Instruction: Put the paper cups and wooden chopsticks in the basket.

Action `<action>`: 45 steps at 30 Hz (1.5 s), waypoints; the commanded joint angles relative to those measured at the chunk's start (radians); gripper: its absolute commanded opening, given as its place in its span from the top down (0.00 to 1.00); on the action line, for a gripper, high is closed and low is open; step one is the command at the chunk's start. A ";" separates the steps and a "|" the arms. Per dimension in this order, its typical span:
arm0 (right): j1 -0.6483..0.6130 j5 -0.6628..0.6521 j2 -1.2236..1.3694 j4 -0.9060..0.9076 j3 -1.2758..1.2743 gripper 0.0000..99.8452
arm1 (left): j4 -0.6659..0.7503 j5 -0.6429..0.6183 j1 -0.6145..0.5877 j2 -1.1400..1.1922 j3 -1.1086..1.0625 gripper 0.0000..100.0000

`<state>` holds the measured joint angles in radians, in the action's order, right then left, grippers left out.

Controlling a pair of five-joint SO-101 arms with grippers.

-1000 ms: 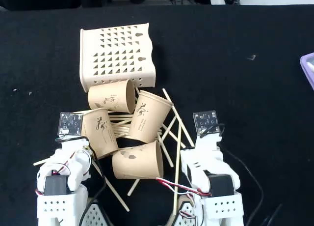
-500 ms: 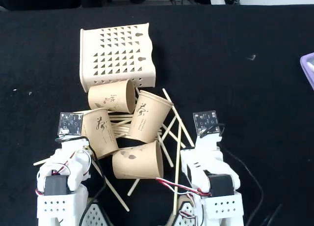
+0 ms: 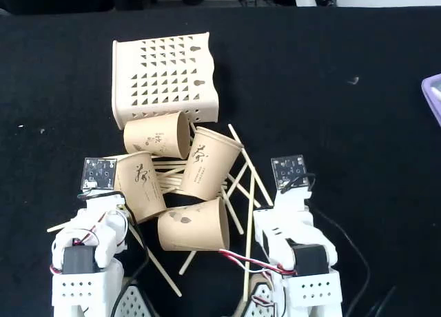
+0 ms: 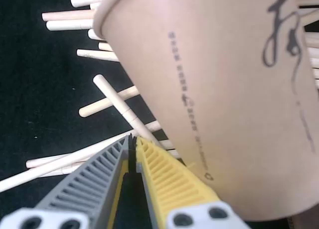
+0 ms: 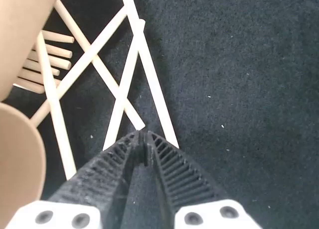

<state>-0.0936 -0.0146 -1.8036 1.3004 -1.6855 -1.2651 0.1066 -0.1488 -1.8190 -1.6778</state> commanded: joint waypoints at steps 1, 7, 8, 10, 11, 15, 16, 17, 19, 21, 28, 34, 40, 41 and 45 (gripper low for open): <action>0.011 0.005 -0.093 0.006 0.001 0.99 | -0.005 0.000 0.007 -0.005 -0.021 0.97; 0.011 0.005 -0.093 0.006 0.001 0.99 | -0.005 0.000 0.012 -0.005 -0.021 0.97; 0.011 0.005 -0.093 0.006 0.001 0.99 | -0.005 0.000 0.013 -0.005 -0.021 0.97; 0.011 0.005 -0.093 0.006 0.001 0.99 | -0.005 0.003 0.012 -0.005 -0.021 0.97; 0.011 0.005 -0.093 0.006 0.001 0.99 | -0.005 0.003 0.012 -0.005 -0.021 0.97; 0.011 0.005 -0.093 0.006 0.001 0.99 | -0.005 0.002 0.007 -0.005 -0.021 0.97; 0.011 0.005 -0.093 0.006 0.001 0.99 | -0.005 0.002 0.007 -0.005 -0.021 0.97; 0.011 0.005 -0.093 0.006 0.001 0.99 | -0.005 0.000 0.007 -0.005 -0.021 0.97; 0.009 0.009 -0.093 0.006 0.001 0.99 | -0.005 0.000 0.007 -0.005 -0.021 0.97; 0.009 0.009 -0.093 0.006 0.001 0.99 | -0.005 0.000 0.007 -0.005 -0.021 0.97; 0.009 0.005 -0.093 -0.006 0.001 0.99 | -0.005 0.000 0.007 -0.005 -0.021 0.97; 0.014 0.003 -0.093 -0.138 0.001 0.99 | -0.005 0.000 0.013 -0.005 -0.021 0.97; 0.014 0.002 -0.093 -0.316 0.001 0.99 | -0.005 0.006 0.002 -0.005 -0.021 0.97; 0.014 -0.003 -0.093 -0.338 0.002 0.99 | -0.005 0.008 -0.008 -0.005 -0.022 0.97; 0.012 -0.140 -0.093 -0.394 0.070 0.99 | 0.029 0.048 -0.150 -0.006 0.053 0.97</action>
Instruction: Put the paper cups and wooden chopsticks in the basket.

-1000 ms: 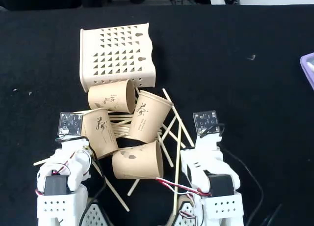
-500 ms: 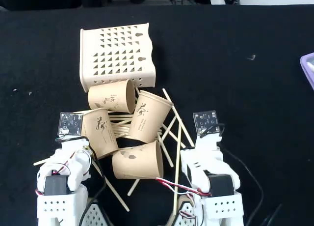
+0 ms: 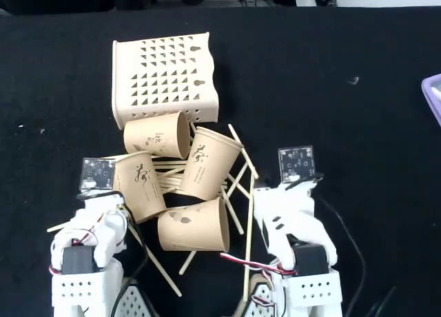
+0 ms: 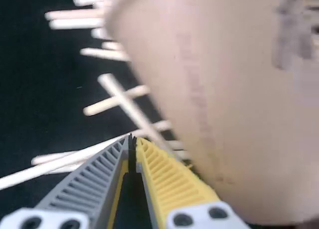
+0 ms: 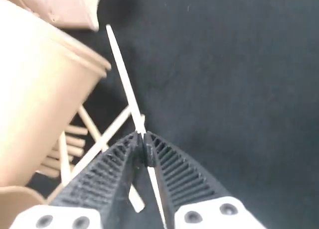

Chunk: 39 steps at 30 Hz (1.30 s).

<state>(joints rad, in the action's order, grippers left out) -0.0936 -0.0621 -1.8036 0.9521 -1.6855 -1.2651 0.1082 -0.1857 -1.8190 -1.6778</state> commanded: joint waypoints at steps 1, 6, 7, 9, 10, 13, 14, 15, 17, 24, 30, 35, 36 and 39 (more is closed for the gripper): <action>0.012 -0.130 -0.093 -0.044 0.108 0.99 | 0.049 0.097 -0.166 -0.006 0.101 0.97; 0.009 -0.239 -0.093 -0.043 0.311 0.95 | 0.227 0.399 -0.461 -0.006 0.338 0.97; 0.009 -0.235 -0.093 -0.043 0.344 0.92 | 0.273 0.419 -0.487 -0.006 0.361 0.97; 0.009 -0.221 -0.091 -0.043 0.404 0.86 | 0.362 0.417 -0.529 -0.006 0.395 0.97; 0.009 -0.213 -0.091 -0.043 0.432 0.84 | 0.404 0.416 -0.538 -0.006 0.407 0.97; 0.009 -0.209 -0.090 -0.043 0.527 0.81 | 0.482 0.387 -0.539 -0.005 0.463 0.96; 0.009 -0.207 -0.088 -0.043 0.565 0.81 | 0.494 0.368 -0.538 -0.005 0.486 0.94; 0.009 -0.203 -0.085 -0.043 0.604 0.82 | 0.502 0.345 -0.535 -0.003 0.507 0.91; 0.009 -0.172 -0.047 -0.043 0.707 0.83 | 0.508 0.281 -0.510 -0.003 0.545 0.83; -0.058 -0.084 0.418 0.094 1.190 0.83 | 0.509 0.166 -0.348 0.186 0.634 0.76; -0.184 -0.083 0.858 0.178 1.391 0.83 | 0.509 0.092 -0.229 0.747 0.881 0.75; -0.183 -0.083 1.110 0.052 1.317 0.83 | 0.474 -0.044 -0.163 1.289 1.234 0.75; -0.183 -0.083 1.148 0.021 1.288 0.83 | 0.454 -0.057 -0.151 1.384 1.311 0.75; -0.183 -0.083 1.230 -0.084 1.176 0.83 | 0.361 -0.083 -0.125 1.613 1.546 0.75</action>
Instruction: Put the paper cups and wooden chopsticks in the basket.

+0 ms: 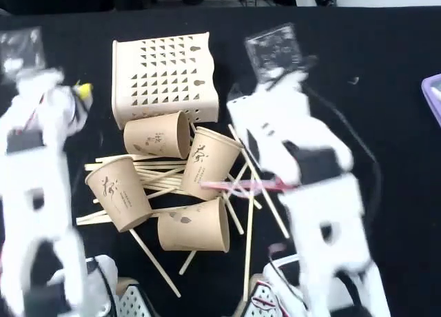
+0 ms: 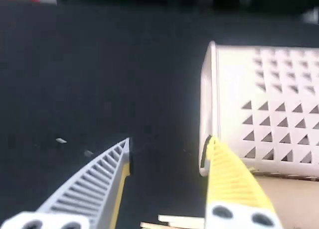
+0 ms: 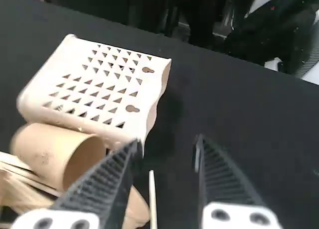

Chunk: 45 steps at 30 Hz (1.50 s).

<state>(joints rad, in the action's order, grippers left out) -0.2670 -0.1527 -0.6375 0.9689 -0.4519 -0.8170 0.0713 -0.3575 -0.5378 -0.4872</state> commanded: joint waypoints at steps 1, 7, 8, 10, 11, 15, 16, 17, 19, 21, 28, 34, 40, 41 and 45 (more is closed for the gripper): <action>-0.009 0.008 0.082 -0.143 -0.099 0.83 | -0.124 -0.052 0.058 0.394 0.432 0.75; 0.032 0.008 0.105 -0.379 -0.340 0.83 | -0.333 -0.049 0.107 0.663 0.823 0.75; 0.044 0.008 0.110 -0.423 -0.375 0.83 | -0.353 -0.049 0.107 0.703 0.868 0.75; 0.058 0.008 0.110 -0.522 -0.449 0.83 | -0.393 -0.051 0.111 0.779 0.940 0.76; 0.061 0.008 0.110 -0.562 -0.475 0.83 | -0.413 -0.051 0.117 0.812 0.970 0.76; 0.057 0.008 0.110 -0.606 -0.512 0.83 | -0.456 -0.051 0.127 0.921 1.082 0.76; 0.054 0.008 0.110 -0.606 -0.515 0.83 | -0.456 -0.051 0.125 0.944 1.104 0.76; 0.044 0.008 0.110 -0.606 -0.516 0.83 | -0.451 -0.051 0.122 0.965 1.121 0.76; 0.035 0.008 0.110 -0.606 -0.518 0.83 | -0.451 -0.051 0.117 1.007 1.155 0.76; 0.034 0.008 0.110 -0.606 -0.518 0.83 | -0.456 -0.048 0.107 1.036 1.184 0.76; 0.034 0.008 0.111 -0.606 -0.519 0.83 | -0.459 -0.043 0.038 1.106 1.210 0.76; 0.032 0.008 0.111 -0.612 -0.532 0.83 | -0.460 -0.043 -0.050 1.160 1.210 0.76; 0.011 0.008 0.111 -0.612 -0.535 0.83 | -0.489 -0.041 -0.120 1.188 1.214 0.76; 0.008 0.008 0.111 -0.612 -0.535 0.83 | -0.496 -0.041 -0.124 1.188 1.214 0.76; 0.008 0.008 0.111 -0.608 -0.536 0.83 | -0.512 -0.041 -0.162 1.180 1.234 0.76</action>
<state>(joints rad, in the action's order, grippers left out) -0.2470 -0.1511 -0.5286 0.3828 -0.9920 -1.3172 0.0222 -0.4864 0.6682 0.7035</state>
